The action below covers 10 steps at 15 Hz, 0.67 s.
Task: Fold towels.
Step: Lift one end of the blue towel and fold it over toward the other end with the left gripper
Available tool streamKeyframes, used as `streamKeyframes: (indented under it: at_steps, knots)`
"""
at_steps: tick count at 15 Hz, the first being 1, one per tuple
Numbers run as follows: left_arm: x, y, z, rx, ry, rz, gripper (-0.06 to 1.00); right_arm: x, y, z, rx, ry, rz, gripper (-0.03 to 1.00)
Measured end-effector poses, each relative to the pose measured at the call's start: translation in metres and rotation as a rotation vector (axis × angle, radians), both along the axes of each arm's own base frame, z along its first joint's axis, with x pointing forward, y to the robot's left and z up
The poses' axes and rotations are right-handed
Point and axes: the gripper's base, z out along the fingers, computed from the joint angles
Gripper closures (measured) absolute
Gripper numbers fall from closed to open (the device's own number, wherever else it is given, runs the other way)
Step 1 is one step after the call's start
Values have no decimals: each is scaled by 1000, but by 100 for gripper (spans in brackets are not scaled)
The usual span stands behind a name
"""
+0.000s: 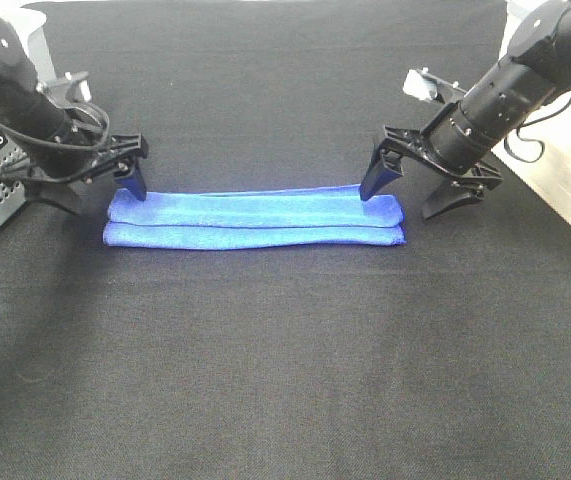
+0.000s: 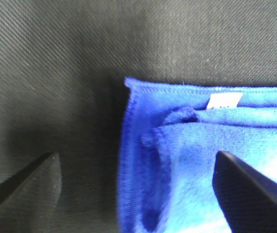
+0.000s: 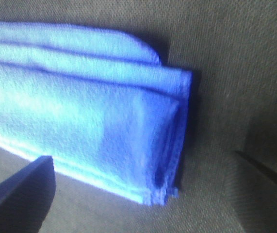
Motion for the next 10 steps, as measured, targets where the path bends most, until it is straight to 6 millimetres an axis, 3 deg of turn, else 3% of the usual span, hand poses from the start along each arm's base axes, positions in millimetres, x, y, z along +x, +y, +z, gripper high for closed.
streamKeyframes:
  at_steps: [3, 5, 7, 9, 10]
  knots:
    - [0, -2, -14, -20, 26, -5, 14, 0, 0, 0, -6, -1, 4, 8]
    - [1, -4, -19, -35, 27, 0, 23, 1, -1, 0, -10, -14, -3, 8]
    - [2, -6, -23, -40, 23, 6, 45, 2, -1, 0, -12, -22, -8, 8]
    - [2, -10, -25, -53, 17, 17, 76, 2, -1, 0, -12, -22, -8, 8]
    - [3, -10, -25, -53, 15, 17, 87, 2, -1, 0, -12, -23, -8, 8]
